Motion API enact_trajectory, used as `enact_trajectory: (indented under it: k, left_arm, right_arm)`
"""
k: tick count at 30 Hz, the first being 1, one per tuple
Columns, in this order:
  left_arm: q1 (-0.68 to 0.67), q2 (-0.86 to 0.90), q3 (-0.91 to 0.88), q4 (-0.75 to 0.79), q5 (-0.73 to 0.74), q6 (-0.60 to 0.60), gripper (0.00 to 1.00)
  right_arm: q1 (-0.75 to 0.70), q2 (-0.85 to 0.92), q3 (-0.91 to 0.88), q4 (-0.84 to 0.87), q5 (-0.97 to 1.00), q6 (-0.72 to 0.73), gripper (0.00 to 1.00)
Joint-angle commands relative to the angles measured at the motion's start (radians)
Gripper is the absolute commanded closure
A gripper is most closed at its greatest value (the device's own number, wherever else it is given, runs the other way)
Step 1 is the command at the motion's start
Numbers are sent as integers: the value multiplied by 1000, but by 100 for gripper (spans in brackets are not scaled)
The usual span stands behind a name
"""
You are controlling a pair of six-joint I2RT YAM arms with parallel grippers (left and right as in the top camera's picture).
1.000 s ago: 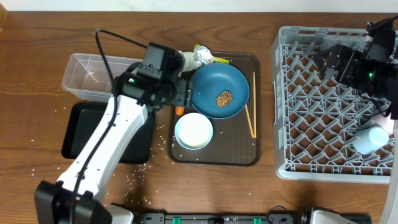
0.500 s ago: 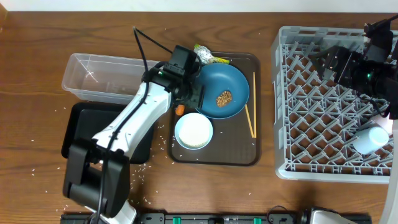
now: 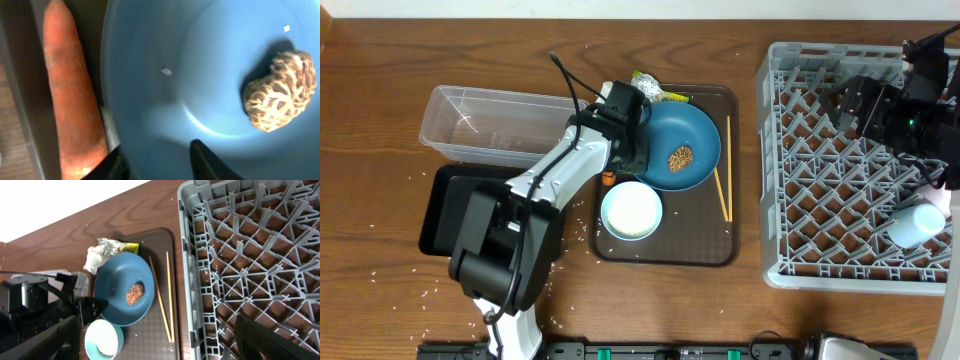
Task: Sort waste into correct bins and load items into the dishwasher rack
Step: 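Grasp the rim of the blue bowl with the left gripper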
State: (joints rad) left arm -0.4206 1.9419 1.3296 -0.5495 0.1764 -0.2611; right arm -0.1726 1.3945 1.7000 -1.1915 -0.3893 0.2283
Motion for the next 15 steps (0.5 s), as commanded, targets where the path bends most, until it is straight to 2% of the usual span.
enact_trajectory:
  k: [1,4,7,15]
  left_arm:
    - [-8,27,-5,35,-10,-6,67]
    - [-9,45,-5,73,-10,-6,67]
    - [-9,65,-5,76,-10,-6,75]
    - [-9,105,-3,77,-10,-6,81]
  right_arm:
    - [10,5,-2,-3,1,10,9]
    - [10,5,-2,-6,1,10,9]
    - [10,5,-2,-10,1,10,9]
    - [10,5,-2,-14,1,10,9]
